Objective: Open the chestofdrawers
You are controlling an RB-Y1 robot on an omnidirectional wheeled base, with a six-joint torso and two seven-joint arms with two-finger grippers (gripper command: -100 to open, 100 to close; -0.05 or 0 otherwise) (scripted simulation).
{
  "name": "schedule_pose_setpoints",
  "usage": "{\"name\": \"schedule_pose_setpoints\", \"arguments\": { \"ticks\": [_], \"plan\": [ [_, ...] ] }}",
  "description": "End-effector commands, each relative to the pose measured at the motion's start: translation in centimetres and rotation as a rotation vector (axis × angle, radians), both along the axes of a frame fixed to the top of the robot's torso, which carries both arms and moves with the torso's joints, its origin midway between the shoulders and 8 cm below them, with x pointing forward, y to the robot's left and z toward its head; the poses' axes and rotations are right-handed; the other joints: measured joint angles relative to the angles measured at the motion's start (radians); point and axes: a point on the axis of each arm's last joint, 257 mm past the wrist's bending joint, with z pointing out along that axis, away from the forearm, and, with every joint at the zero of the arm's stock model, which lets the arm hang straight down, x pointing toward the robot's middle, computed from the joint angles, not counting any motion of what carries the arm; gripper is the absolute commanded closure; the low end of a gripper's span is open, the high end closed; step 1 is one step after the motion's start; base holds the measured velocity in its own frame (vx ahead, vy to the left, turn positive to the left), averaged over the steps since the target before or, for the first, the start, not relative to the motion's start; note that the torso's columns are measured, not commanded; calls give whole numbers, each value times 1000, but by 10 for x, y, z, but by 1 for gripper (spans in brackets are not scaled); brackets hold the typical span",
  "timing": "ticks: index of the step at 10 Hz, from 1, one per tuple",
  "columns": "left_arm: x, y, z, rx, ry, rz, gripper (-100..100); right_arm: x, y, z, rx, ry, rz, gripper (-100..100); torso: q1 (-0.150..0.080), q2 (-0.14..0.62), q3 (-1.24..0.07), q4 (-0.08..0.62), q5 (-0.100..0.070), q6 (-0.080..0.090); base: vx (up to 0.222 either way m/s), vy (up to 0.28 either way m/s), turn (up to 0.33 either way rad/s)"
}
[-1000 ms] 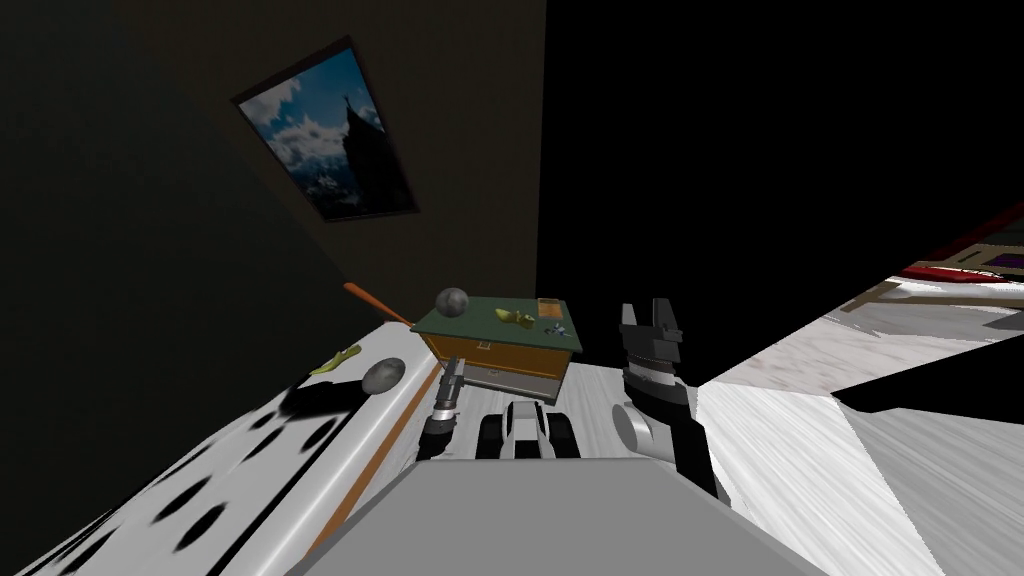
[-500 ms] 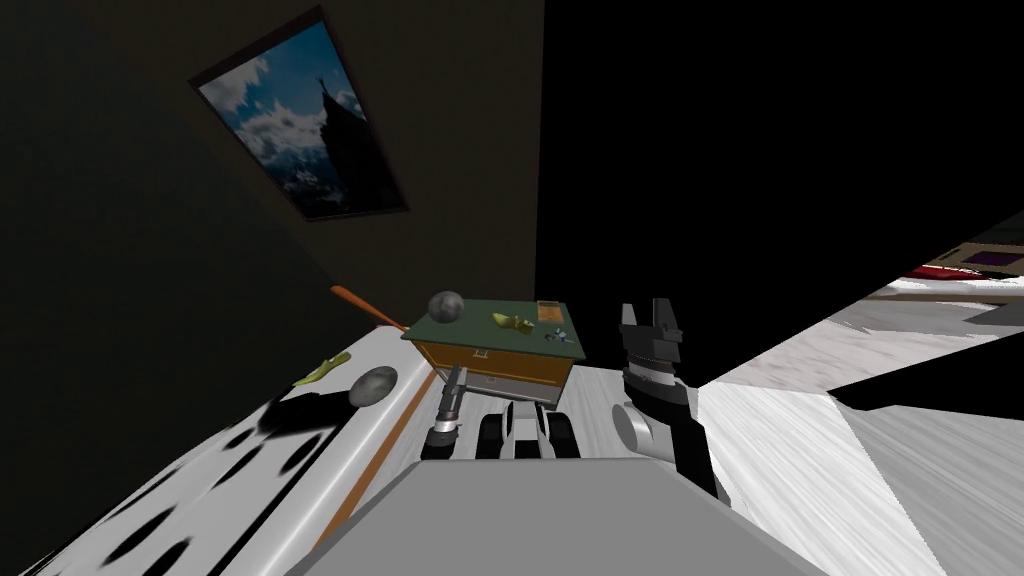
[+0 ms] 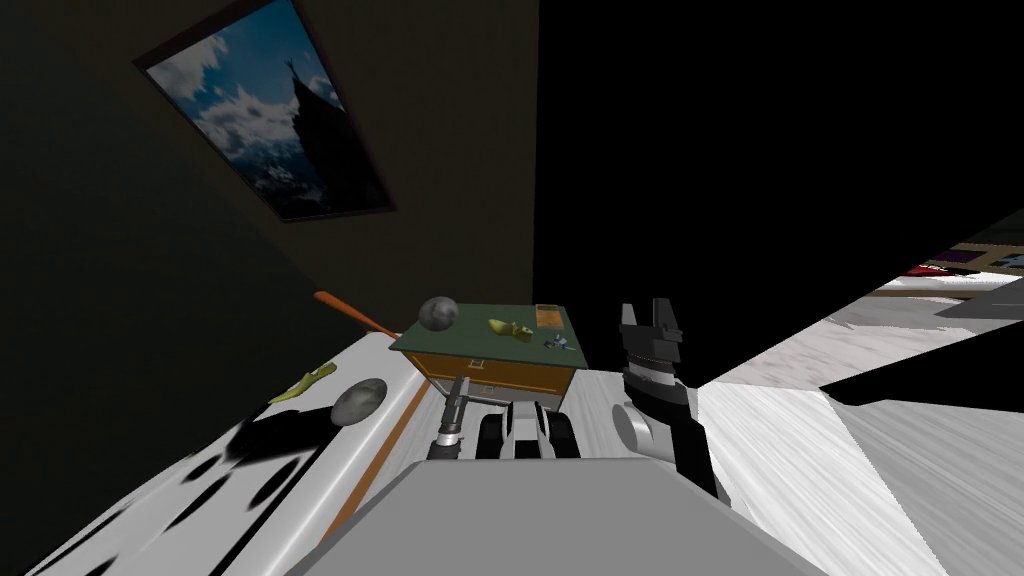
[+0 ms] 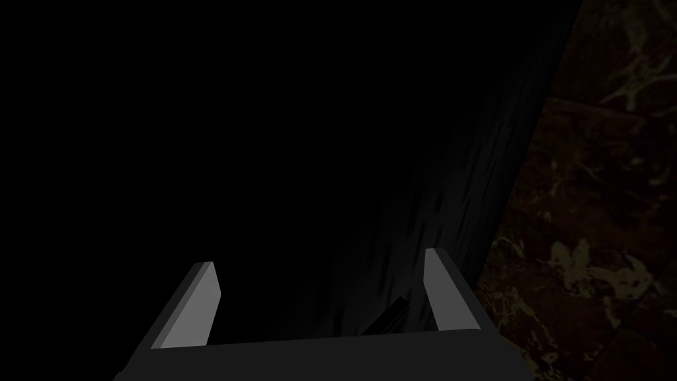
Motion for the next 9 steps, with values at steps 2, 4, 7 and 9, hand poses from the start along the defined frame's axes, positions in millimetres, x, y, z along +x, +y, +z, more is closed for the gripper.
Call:
{"name": "schedule_pose_setpoints", "arguments": {
  "ticks": [2,4,7,9],
  "plan": [
    [-20,-4,-26,-7,41,-3,-100,0,0,0,0,0,0,0,0,4,2,1,0,0,20,30,-85],
    [-27,-7,-34,-10,54,-4,-100,0,0,0,0,0,0,0,-1,1,0,0,0,0,20,28,-81],
    [-27,-7,-34,-10,54,-4,-100,0,0,0,0,0,0,0,-2,1,0,0,0,0,-1,-2,5],
    [-27,-7,-34,-10,54,-4,-100,0,0,0,0,0,0,0,-1,0,0,0,0,0,0,0,0]
  ]
}}
